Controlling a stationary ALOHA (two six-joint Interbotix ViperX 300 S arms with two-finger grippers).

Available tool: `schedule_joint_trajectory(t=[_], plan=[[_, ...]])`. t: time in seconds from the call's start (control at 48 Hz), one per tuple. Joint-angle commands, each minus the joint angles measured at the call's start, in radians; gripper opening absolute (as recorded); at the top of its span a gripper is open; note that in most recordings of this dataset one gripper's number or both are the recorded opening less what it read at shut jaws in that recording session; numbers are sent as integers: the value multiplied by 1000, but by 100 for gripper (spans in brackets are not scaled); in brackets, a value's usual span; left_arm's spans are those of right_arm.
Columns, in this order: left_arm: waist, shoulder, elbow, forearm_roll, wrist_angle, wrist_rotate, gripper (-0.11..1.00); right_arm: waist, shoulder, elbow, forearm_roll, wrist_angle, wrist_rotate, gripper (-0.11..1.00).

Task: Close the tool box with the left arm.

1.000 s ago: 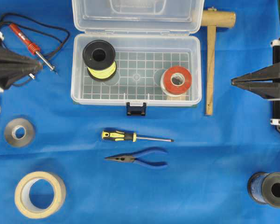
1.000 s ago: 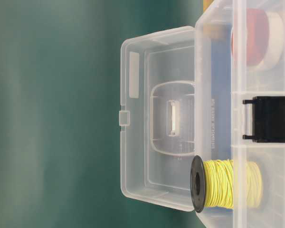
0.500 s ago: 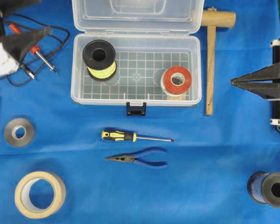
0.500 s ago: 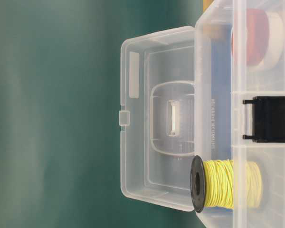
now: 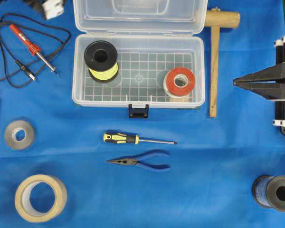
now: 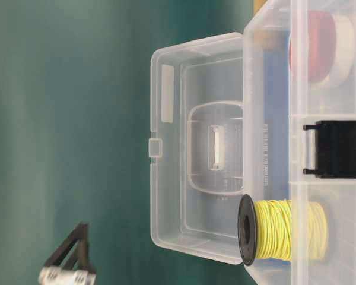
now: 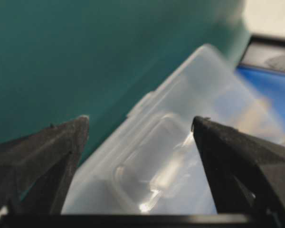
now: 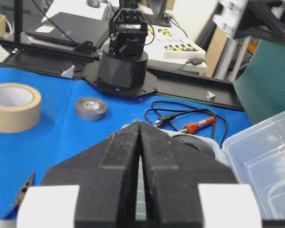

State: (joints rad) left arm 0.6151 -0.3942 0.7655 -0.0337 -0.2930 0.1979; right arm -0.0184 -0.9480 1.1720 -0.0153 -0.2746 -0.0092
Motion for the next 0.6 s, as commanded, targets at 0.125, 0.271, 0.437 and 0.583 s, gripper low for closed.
schedule_joint_trajectory(t=[0.125, 0.271, 0.437, 0.583], plan=[[60, 189, -219, 0, 175, 26, 94, -2, 9, -23, -2, 15, 0, 0], [80, 305, -322, 2, 276, 35, 94, -3, 11, -23, -2, 25, 0, 0], [106, 397, -387, 0, 364, 49, 94, -2, 11, -21, -2, 28, 0, 0], [92, 413, -402, 2, 414, 49, 94, -2, 14, -21, 0, 32, 0, 0]])
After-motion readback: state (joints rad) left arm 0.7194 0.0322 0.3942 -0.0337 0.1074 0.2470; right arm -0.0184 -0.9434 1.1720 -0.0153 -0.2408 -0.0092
